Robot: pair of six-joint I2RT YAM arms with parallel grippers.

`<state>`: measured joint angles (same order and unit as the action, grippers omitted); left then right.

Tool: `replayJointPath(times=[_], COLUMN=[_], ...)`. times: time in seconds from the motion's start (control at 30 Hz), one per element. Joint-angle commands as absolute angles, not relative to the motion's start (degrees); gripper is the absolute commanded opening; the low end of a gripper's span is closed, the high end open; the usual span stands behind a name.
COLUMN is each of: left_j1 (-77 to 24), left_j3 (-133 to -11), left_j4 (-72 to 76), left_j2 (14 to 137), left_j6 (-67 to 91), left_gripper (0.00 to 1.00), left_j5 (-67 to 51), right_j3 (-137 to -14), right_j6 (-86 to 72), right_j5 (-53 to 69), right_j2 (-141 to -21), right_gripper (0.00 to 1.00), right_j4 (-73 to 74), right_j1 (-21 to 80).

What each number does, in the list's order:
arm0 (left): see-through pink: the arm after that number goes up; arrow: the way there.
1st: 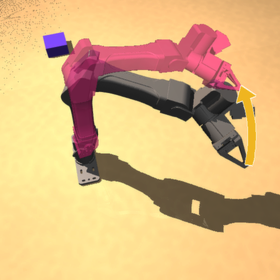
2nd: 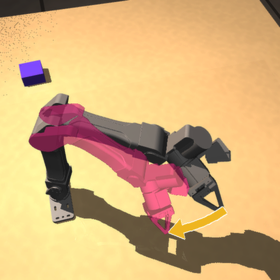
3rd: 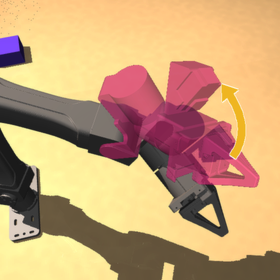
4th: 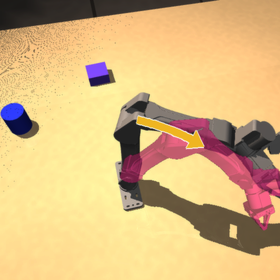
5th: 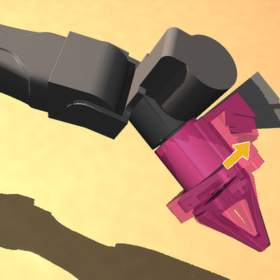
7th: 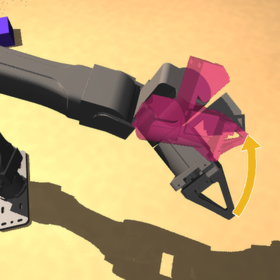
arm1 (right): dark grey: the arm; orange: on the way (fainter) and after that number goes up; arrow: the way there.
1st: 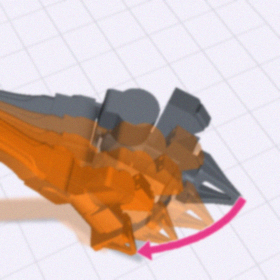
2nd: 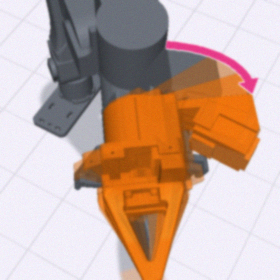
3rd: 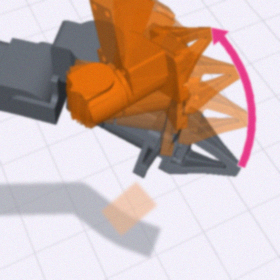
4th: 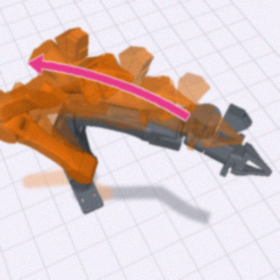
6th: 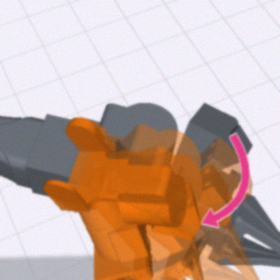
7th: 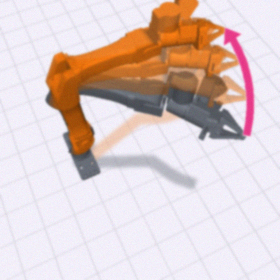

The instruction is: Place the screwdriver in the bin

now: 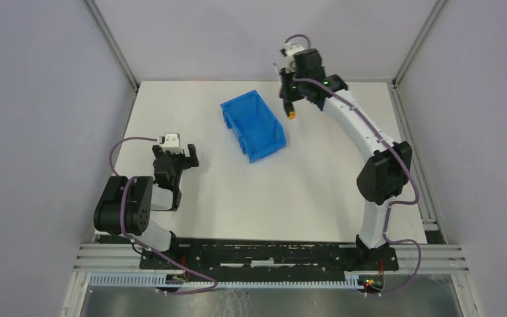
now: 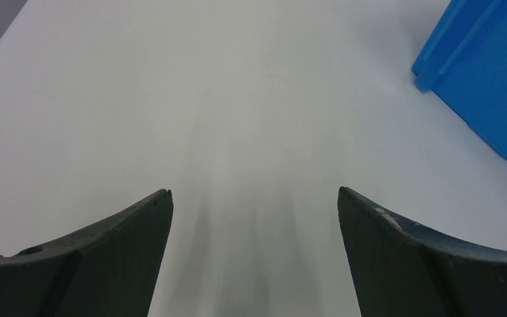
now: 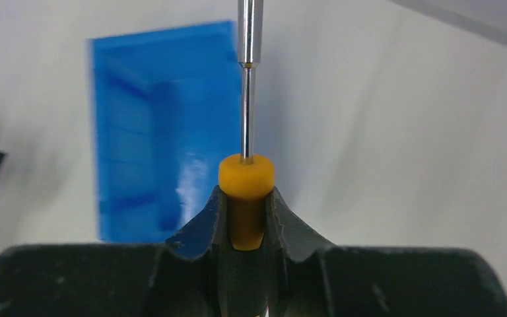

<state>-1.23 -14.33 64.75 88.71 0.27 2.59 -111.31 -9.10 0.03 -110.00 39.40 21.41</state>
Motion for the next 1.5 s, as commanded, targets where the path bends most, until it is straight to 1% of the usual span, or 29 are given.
replayJointPath(times=[0.0,0.1,0.2,0.3,0.4,0.5,0.63,0.67,0.73,0.8,0.87,0.93,1.03,1.1,1.2,1.23,1.27,1.3,1.33,1.37,1.47], left_j1=[-1.0,-1.0,-1.0,-1.0,-1.0,-1.0,-1.0,-1.0,-1.0,-1.0,-1.0,-0.9,-1.0,-1.0,-1.0,-1.0,-1.0,-1.0,-1.0,-1.0,-1.0], left_j3=[-14.5,-14.5,-14.5,-14.5,-14.5,-14.5,-14.5,-14.5,-14.5,-14.5,-14.5,-14.5,-14.5,-14.5,-14.5,-14.5,-14.5,-14.5,-14.5,-14.5,-14.5], left_j4=[66.3,66.2,66.2,66.2,66.3,66.2,66.3,66.2,66.3,66.3,66.3,66.2,66.2,66.3,66.2,66.2,66.3,66.2,66.2,66.2,66.3], left_j2=[87.9,87.8,87.8,87.9,87.9,87.8,87.8,87.9,87.8,87.9,87.9,87.9,87.9,88.0,87.9,87.9,87.9,87.9,87.8,87.8,87.8], left_j6=[1.5,1.5,1.5,1.5,1.5,1.5,1.5,1.5,1.5,1.5,1.5,1.5,1.5,1.5,1.5,1.5,1.5,1.5,1.5,1.5,1.5], left_gripper=[1.00,1.00,1.00,1.00,1.00,1.00,1.00,1.00,1.00,1.00,1.00,1.00,1.00,1.00,1.00,1.00,1.00,1.00,1.00,1.00,1.00], left_j5=[2.3,2.2,2.2,2.2,2.1,2.2,2.2,2.2,2.2,2.2,2.2,2.2,2.2,2.2,2.2,2.2,2.2,2.2,2.2,2.2,2.2], right_j3=[-113.8,-112.0,-112.1,-110.3,-105.8,-99.2,-102.4,-103.9,-105.9,-106.3,-106.2,-106.1,-107.2,-108.1,-106.7,-105.9,-104.3,-102.4,-99.3,-95.8,-80.6], right_j6=[-6.3,-3.7,-0.5,2.7,3.9,5.3,4.7,4.7,4.5,3.7,2.4,1.9,2.0,2.2,2.8,3.2,3.3,3.3,3.4,2.8,1.9], right_j5=[-2.0,-4.0,-7.2,-7.9,-9.6,-9.5,-8.2,-8.2,-7.4,-8.1,-10.0,-10.7,-12.3,-12.5,-14.7,-16.1,-17.7,-19.2,-21.7,-24.7,-31.8], right_j2=[-112.7,-116.1,-120.0,-123.5,-124.8,-125.0,-129.9,-131.4,-133.5,-134.1,-133.1,-130.8,-125.7,-120.6,-111.4,-108.0,-105.0,-100.9,-97.7,-93.2,-80.4], right_gripper=[0.00,0.00,0.00,0.00,0.00,0.00,0.00,0.01,0.18,0.24,0.37,0.42,0.51,0.58,0.64,0.69,0.80,0.96,0.98,0.98,0.98], right_j4=[21.5,16.4,15.6,15.4,15.2,11.1,13.6,14.5,15.5,15.6,15.6,15.6,17.0,18.5,19.5,20.0,20.5,20.7,20.7,19.9,16.0], right_j1=[31.9,34.1,36.0,37.1,37.6,37.9,38.1,38.2,38.3,38.5,38.6,38.6,38.8,38.9,39.0,39.0,39.0,38.9,38.9,38.9,38.5])
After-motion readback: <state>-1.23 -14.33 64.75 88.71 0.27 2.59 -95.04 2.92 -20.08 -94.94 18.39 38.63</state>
